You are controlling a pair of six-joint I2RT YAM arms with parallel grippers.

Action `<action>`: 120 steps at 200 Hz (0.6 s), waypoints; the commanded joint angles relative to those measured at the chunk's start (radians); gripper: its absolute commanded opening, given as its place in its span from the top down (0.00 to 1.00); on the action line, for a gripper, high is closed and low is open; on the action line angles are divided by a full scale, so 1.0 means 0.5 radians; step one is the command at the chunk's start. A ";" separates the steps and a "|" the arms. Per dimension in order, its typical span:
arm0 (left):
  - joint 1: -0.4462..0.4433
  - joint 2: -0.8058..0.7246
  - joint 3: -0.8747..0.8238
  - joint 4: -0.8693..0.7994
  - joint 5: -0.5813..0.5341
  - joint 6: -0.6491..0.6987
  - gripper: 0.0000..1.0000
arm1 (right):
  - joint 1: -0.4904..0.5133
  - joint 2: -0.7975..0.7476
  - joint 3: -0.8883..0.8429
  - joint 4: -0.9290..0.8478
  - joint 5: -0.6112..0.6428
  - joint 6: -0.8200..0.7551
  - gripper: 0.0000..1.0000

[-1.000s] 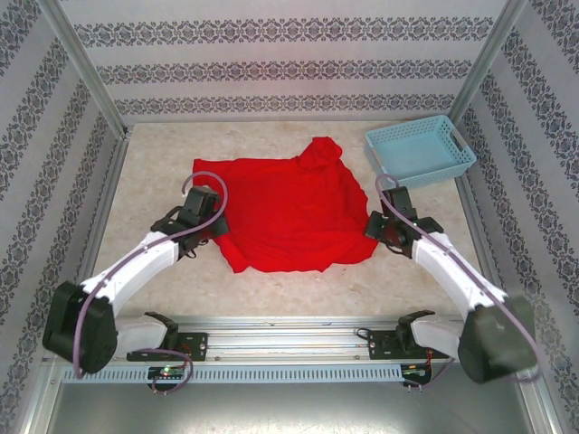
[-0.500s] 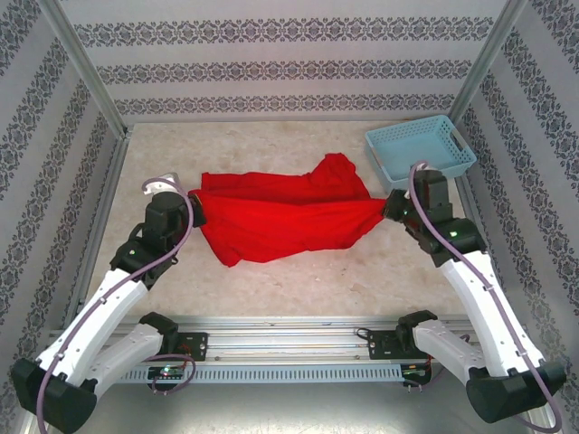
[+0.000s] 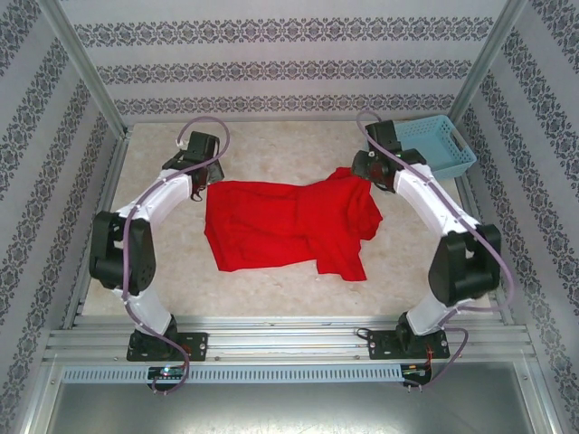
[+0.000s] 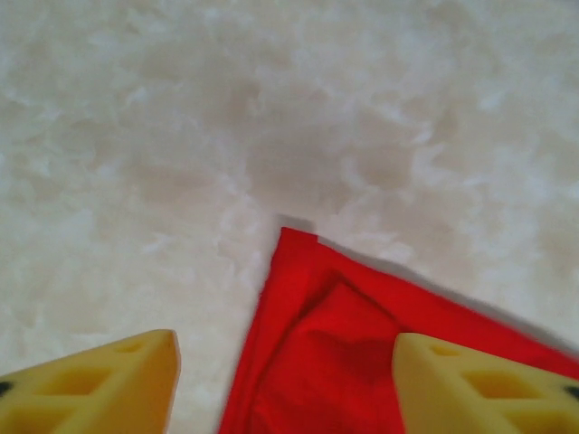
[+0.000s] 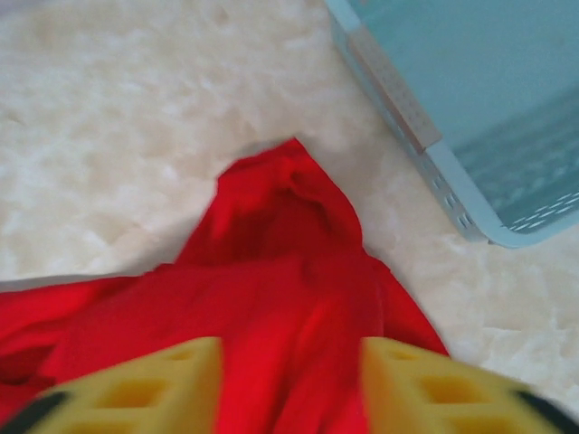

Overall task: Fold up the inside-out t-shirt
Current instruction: Flatten out the T-shirt at the center of the table.

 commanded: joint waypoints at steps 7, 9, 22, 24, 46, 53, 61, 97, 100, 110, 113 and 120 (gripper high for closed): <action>-0.163 -0.217 -0.109 -0.313 -0.073 0.017 0.28 | 0.002 -0.224 -0.062 -0.031 0.082 -0.095 0.34; -0.180 -0.232 -0.130 -0.306 -0.071 0.019 0.28 | 0.004 -0.247 -0.090 -0.020 0.084 -0.097 0.33; -0.274 -0.244 -0.180 -0.336 -0.070 0.007 0.28 | 0.011 -0.395 -0.278 0.008 0.039 -0.091 0.32; -0.289 -0.237 -0.181 -0.345 -0.070 0.004 0.28 | 0.010 -0.413 -0.300 0.008 0.030 -0.089 0.32; -0.460 -0.070 -0.110 -0.452 -0.133 0.000 0.34 | 0.033 -0.608 -0.588 0.049 -0.072 -0.048 0.32; -0.495 -0.013 -0.081 -0.484 -0.143 -0.010 0.36 | 0.040 -0.661 -0.684 0.065 -0.106 -0.030 0.32; -0.516 0.046 -0.064 -0.506 -0.137 -0.035 0.40 | 0.048 -0.713 -0.778 0.078 -0.137 -0.009 0.31; -0.533 0.209 -0.093 -0.483 -0.126 -0.053 0.51 | 0.046 -0.855 -1.124 0.144 -0.198 0.053 0.32; -0.533 0.217 -0.094 -0.484 -0.127 -0.055 0.52 | 0.046 -0.859 -1.145 0.153 -0.204 0.055 0.32; -0.532 0.241 -0.099 -0.481 -0.133 -0.053 0.52 | 0.049 -0.866 -1.205 0.176 -0.230 0.084 0.32; -0.531 0.246 -0.098 -0.481 -0.141 -0.053 0.52 | 0.050 -0.865 -1.221 0.180 -0.242 0.088 0.32; -0.530 0.262 -0.094 -0.481 -0.166 -0.053 0.52 | 0.054 -0.868 -1.257 0.202 -0.269 0.097 0.32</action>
